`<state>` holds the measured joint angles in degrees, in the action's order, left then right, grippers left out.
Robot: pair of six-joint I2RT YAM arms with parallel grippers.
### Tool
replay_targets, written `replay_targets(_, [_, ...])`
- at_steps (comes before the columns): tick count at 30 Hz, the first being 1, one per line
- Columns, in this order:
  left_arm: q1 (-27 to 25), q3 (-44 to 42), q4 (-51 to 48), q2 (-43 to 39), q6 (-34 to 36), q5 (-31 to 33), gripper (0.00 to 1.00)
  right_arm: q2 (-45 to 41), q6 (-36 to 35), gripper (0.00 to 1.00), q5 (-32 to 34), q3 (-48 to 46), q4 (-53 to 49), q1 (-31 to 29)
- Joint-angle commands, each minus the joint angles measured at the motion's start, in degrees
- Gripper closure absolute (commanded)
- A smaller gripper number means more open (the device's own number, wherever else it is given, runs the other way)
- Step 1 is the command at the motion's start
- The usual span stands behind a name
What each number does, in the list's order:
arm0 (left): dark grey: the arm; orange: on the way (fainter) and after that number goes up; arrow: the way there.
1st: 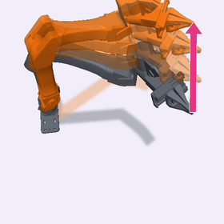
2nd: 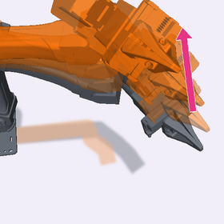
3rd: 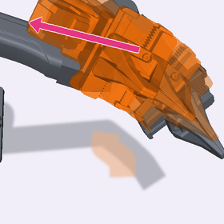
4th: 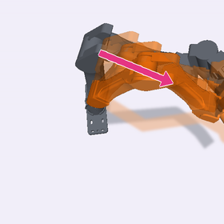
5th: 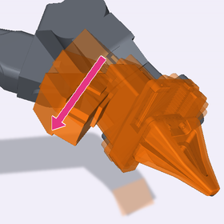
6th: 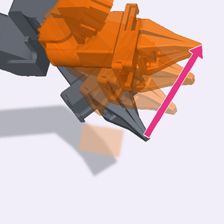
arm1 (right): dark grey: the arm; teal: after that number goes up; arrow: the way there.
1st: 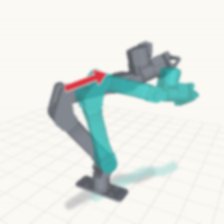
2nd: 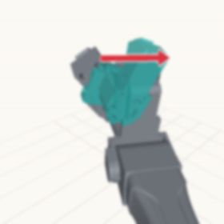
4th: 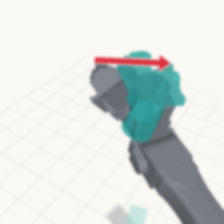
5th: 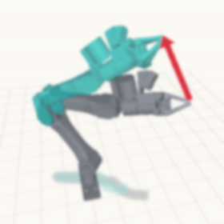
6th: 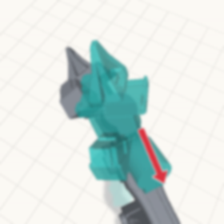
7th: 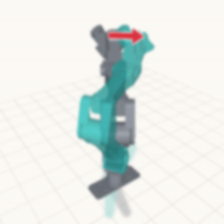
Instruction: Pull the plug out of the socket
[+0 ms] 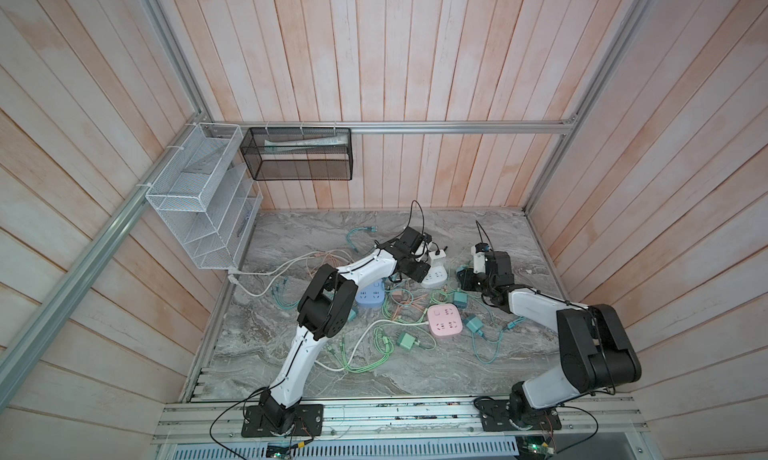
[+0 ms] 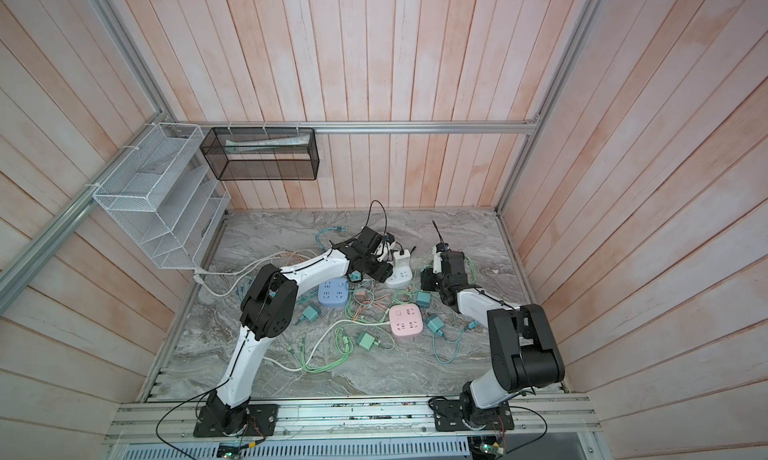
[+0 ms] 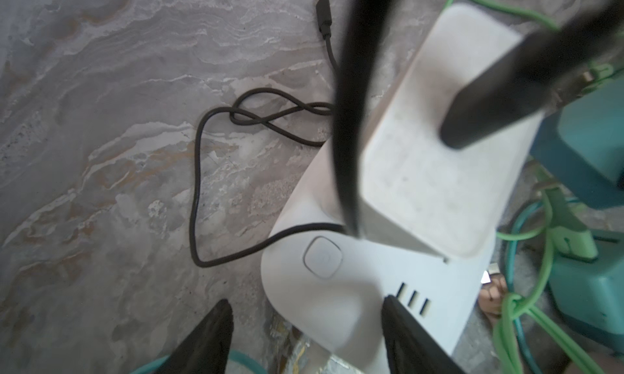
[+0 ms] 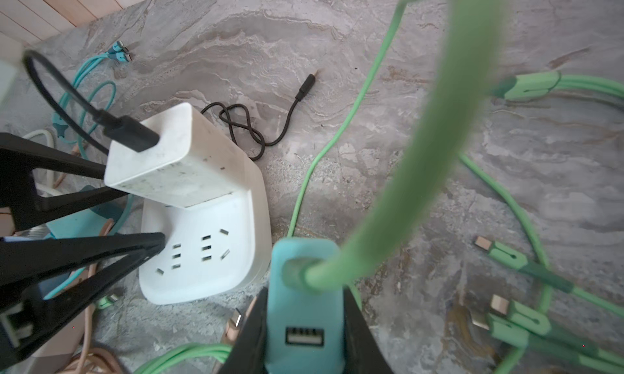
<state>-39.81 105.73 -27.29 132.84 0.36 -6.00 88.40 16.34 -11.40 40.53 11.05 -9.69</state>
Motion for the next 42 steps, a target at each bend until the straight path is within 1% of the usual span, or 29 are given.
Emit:
replay_targets(1, [-0.35, -3.24, -4.73, 3.11, 0.43, 1.95, 0.29, 1.57, 1.90, 1.00, -5.50, -0.48, 2.42, 1.61])
replay_targets(3, [-0.35, -3.42, -4.72, 2.94, 0.52, 2.13, 0.29, 2.28, 2.65, 1.00, -6.37, -1.13, 3.30, 2.27])
replay_targets(6, [-0.35, -3.51, -4.83, 2.87, 0.62, 2.31, 0.29, 2.81, 3.09, 0.96, -7.26, -1.90, 3.88, 2.93])
replay_targets(11, [-0.35, -3.43, -4.76, 2.86, 0.47, 2.14, 0.29, 3.03, 3.44, 0.89, -5.89, -2.23, 3.45, 3.88])
replay_targets(12, [-0.36, -3.36, -4.65, 2.91, 0.51, 2.07, 0.29, 3.03, 3.64, 0.85, -5.74, -2.22, 3.33, 4.25])
replay_targets(14, [-0.35, -3.19, -4.65, 3.03, 0.43, 1.96, 0.29, 3.18, 3.65, 0.73, -6.00, -2.07, 2.32, 4.84])
replay_targets(17, [-0.35, -3.24, -4.69, 3.07, 0.30, 2.04, 0.29, 2.67, 3.84, 0.63, -4.43, -1.75, 0.09, 5.17])
replay_targets(24, [-0.36, -3.68, -4.34, 2.46, 0.40, 2.23, 0.29, -1.04, 4.86, 0.43, -0.80, -2.43, -2.25, 5.29])
replay_targets(27, [-0.35, -3.82, -4.19, 2.09, 0.48, 2.20, 0.29, -3.48, 4.44, 0.42, 0.30, -2.51, -3.00, 5.30])
replay_targets(30, [-0.35, -3.85, -3.99, 1.85, 0.52, 2.13, 0.29, -6.32, 3.57, 0.39, -0.78, -3.22, -1.86, 5.03])
replay_targets(32, [-0.35, -3.82, -3.89, 1.81, 0.38, 2.05, 0.29, -8.28, 1.89, 0.37, -0.82, -3.90, -0.36, 3.62])
replay_targets(34, [-0.35, -3.83, -3.88, 1.77, 0.32, 2.12, 0.29, -9.44, 0.13, 0.35, 0.65, -4.22, 0.55, 1.36])
replay_targets(37, [-0.35, -4.26, -3.71, 1.38, 0.30, 2.22, 0.28, -8.90, -1.93, 0.33, 1.90, -3.83, 2.04, -2.17])
replay_targets(42, [-0.36, -5.14, -3.30, 0.59, 0.57, 2.22, 0.27, -4.50, -4.04, 0.31, 1.58, -1.43, 4.64, -6.57])
